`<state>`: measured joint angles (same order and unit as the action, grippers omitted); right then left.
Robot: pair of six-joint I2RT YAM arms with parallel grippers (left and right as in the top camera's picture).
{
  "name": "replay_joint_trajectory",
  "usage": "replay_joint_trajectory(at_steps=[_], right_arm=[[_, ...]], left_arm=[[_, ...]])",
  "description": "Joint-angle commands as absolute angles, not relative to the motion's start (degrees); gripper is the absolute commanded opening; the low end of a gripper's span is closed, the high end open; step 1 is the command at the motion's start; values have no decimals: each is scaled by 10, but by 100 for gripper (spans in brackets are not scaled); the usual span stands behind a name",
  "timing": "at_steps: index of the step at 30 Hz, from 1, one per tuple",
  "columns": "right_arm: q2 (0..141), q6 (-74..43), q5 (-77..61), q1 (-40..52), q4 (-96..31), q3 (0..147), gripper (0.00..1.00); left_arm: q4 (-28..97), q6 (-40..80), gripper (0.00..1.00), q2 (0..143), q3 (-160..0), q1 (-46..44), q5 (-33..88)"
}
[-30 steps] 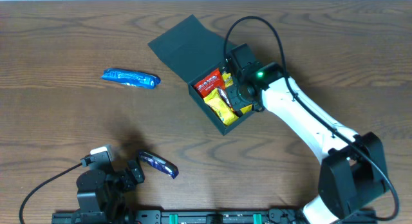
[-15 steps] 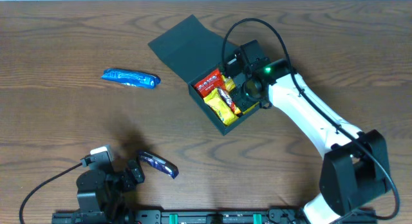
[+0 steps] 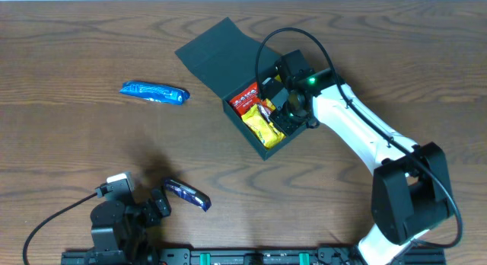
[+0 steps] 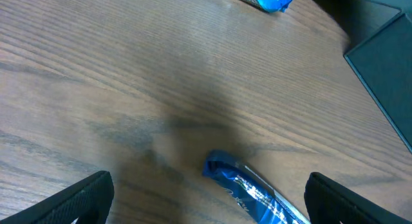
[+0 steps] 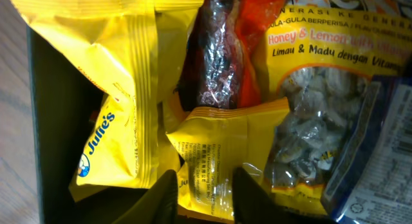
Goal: Pack container
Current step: 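Push the packet down into the box and release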
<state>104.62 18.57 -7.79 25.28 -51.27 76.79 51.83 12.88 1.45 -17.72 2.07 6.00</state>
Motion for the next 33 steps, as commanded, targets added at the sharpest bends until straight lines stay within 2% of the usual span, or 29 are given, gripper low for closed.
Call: replay_joint_trajectory(at_steps=[1,8,15,28,33], right_arm=[[1039,181,-77,248,-519,781,18],[1034,157,-91,248,-545,781,2],[1032,159,-166,248,-544,781,1],[1052,163,-167,248,-522,778,2],[1062,160,-127,246,-520,778,2]], left_arm=[[552,124,95,14,-168,22,58],[552,124,95,14,-168,22,58],[552,124,95,14,-168,22,58],[552,124,95,14,-168,22,58],[552,124,96,14,-168,22,58]])
